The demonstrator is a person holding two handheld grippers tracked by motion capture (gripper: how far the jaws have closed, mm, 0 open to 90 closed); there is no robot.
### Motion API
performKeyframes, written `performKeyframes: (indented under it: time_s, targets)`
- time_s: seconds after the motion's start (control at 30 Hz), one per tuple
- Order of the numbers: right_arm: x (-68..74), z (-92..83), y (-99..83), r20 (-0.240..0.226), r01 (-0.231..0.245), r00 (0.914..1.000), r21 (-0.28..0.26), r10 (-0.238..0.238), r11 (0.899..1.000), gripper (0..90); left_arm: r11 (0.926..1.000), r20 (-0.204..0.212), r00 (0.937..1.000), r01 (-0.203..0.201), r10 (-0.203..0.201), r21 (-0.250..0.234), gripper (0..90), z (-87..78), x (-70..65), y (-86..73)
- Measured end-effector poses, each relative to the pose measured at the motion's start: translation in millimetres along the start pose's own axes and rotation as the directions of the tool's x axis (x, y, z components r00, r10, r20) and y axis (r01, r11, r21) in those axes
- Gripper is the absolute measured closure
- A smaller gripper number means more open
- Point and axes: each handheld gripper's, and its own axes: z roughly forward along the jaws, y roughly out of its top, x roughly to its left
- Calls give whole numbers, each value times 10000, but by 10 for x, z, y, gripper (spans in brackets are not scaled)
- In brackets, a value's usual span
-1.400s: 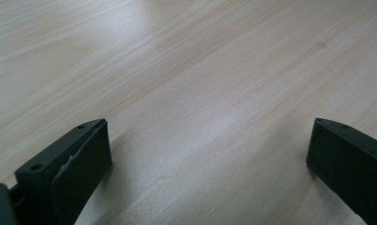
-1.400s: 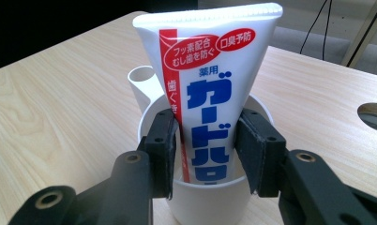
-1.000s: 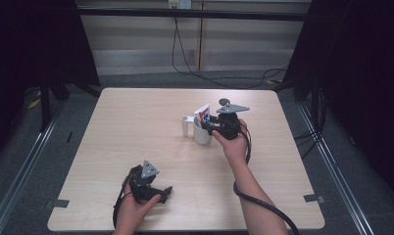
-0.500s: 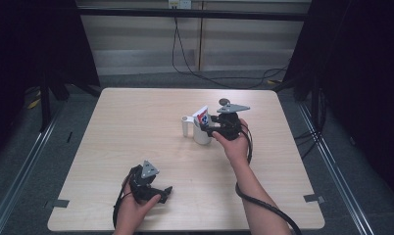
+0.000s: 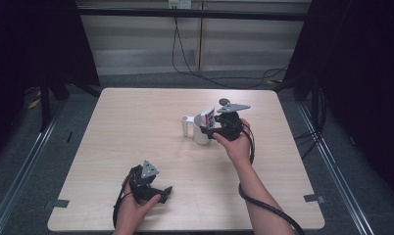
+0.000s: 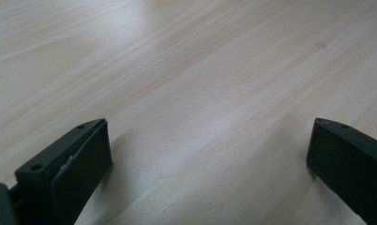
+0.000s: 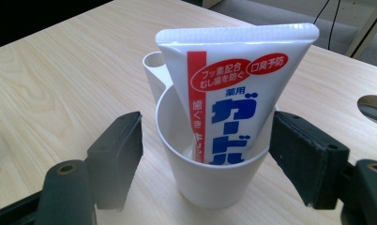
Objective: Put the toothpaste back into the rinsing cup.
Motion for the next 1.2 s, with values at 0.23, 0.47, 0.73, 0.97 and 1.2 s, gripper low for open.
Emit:
performKeyframes:
  time_s: [0.23,0.47,0.73,0.97,1.2]
  targets:
    - [-39,-70,-36,2,-52,10000,41,52,10000,244,10000,5,10000,-11,11,-22,0,1,0,-1]
    - [-50,-149,-83,-128,-99,9999,30,100,9999,243,10000,12,10000,10,-10,-12,0,1,0,0]
    - [-25,-212,-166,-321,-79,9994,212,86,9997,236,10000,0,10000,3,-3,-15,0,1,0,0]
    - [-27,-275,-230,-279,31,9996,376,-20,9993,224,10000,12,10000,11,-11,-14,0,1,0,-1]
    - [-76,-363,-321,-303,-62,9995,417,74,9991,207,10000,1,10000,3,-3,-10,0,1,0,0]
